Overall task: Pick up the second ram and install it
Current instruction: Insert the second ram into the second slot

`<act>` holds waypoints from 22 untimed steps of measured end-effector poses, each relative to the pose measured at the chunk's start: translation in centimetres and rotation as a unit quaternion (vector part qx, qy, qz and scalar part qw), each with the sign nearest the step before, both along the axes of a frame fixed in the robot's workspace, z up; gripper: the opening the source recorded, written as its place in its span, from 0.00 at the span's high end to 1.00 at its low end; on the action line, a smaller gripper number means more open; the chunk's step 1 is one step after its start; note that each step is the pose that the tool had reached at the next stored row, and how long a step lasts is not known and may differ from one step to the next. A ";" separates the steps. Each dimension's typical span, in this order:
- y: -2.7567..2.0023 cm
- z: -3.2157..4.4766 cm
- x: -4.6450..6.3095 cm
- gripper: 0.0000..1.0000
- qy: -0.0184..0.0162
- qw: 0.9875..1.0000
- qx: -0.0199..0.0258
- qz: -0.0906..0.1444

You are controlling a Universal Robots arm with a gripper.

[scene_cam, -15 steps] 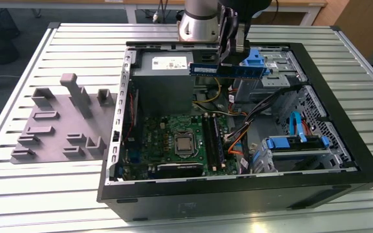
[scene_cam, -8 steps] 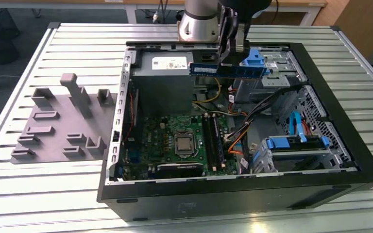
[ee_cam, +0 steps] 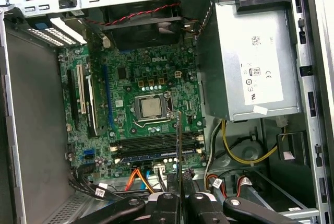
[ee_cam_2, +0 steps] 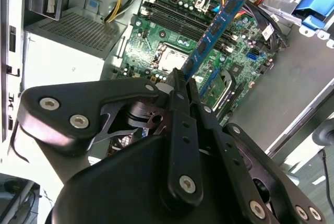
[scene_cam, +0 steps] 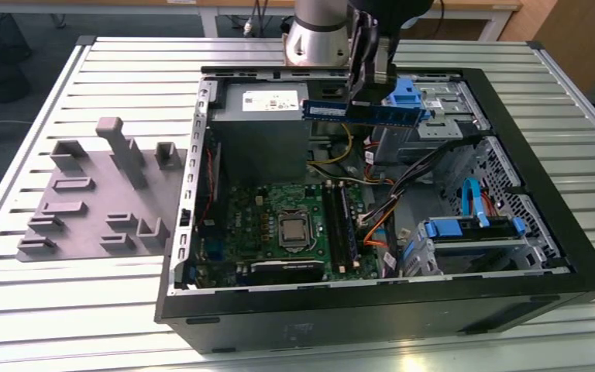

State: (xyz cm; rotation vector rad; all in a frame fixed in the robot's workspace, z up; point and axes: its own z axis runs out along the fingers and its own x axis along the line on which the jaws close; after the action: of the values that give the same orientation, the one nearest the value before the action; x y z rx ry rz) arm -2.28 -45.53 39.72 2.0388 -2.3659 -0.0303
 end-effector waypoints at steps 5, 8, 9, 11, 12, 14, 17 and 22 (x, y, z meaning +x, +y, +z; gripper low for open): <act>0.00 0.00 0.0 0.86 0.000 1.000 0.000 -0.011; 0.00 -0.01 0.0 0.86 0.000 1.000 0.000 -0.016; 0.00 0.00 0.0 0.86 0.000 1.000 0.000 -0.018; 0.00 0.00 0.0 0.86 0.000 1.000 0.000 -0.021; 0.00 -0.01 0.0 0.86 0.000 1.000 0.000 -0.023; 0.00 -0.01 0.0 0.86 0.000 1.000 0.000 -0.026; 0.00 -0.01 0.0 0.86 0.000 1.000 0.000 -0.031; 0.00 -0.01 0.0 0.86 0.000 0.999 0.000 -0.040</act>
State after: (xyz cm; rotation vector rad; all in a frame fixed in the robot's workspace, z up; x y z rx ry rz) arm -2.28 -45.53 39.71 1.9433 -2.4459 -0.0315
